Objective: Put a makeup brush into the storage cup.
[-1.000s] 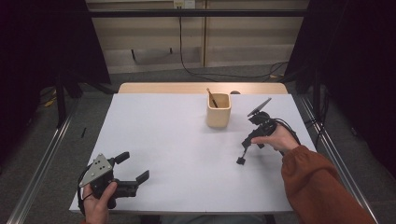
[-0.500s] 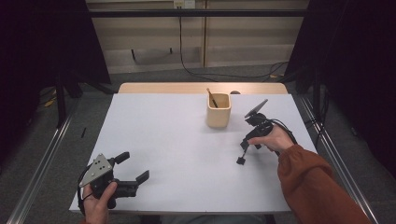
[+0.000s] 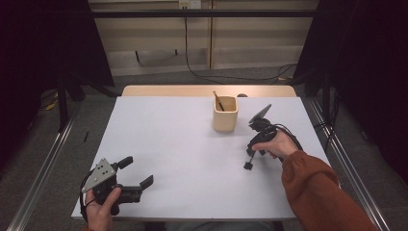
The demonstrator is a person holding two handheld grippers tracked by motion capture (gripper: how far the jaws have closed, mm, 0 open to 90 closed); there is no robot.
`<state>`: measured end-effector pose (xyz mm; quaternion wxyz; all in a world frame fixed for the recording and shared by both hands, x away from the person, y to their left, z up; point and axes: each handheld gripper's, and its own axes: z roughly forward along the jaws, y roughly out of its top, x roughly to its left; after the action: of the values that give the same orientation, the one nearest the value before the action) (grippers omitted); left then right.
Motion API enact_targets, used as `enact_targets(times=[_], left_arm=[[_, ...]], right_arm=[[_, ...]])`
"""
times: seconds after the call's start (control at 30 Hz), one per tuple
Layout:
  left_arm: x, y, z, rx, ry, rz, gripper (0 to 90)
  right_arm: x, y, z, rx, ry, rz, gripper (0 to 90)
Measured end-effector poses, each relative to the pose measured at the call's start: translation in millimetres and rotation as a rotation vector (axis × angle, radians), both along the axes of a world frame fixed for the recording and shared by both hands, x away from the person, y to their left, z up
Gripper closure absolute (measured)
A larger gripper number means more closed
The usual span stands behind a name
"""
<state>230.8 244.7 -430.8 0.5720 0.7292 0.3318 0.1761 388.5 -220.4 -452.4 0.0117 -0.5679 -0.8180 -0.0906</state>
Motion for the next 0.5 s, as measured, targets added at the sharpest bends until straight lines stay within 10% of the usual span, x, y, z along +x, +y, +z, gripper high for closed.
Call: enact_targets(times=[0.13,0.5], left_arm=[[-0.4,-0.1,0.0,0.002,-0.001,0.000,1.4],[-0.5,0.5,0.0,0.004,-0.003,-0.003,1.4]], right_arm=[[-2.7,8.0,-1.2,-0.069,-0.024,0.005,44.0],[-0.2,-4.3,0.4,-0.053,-0.029,0.005,64.4]])
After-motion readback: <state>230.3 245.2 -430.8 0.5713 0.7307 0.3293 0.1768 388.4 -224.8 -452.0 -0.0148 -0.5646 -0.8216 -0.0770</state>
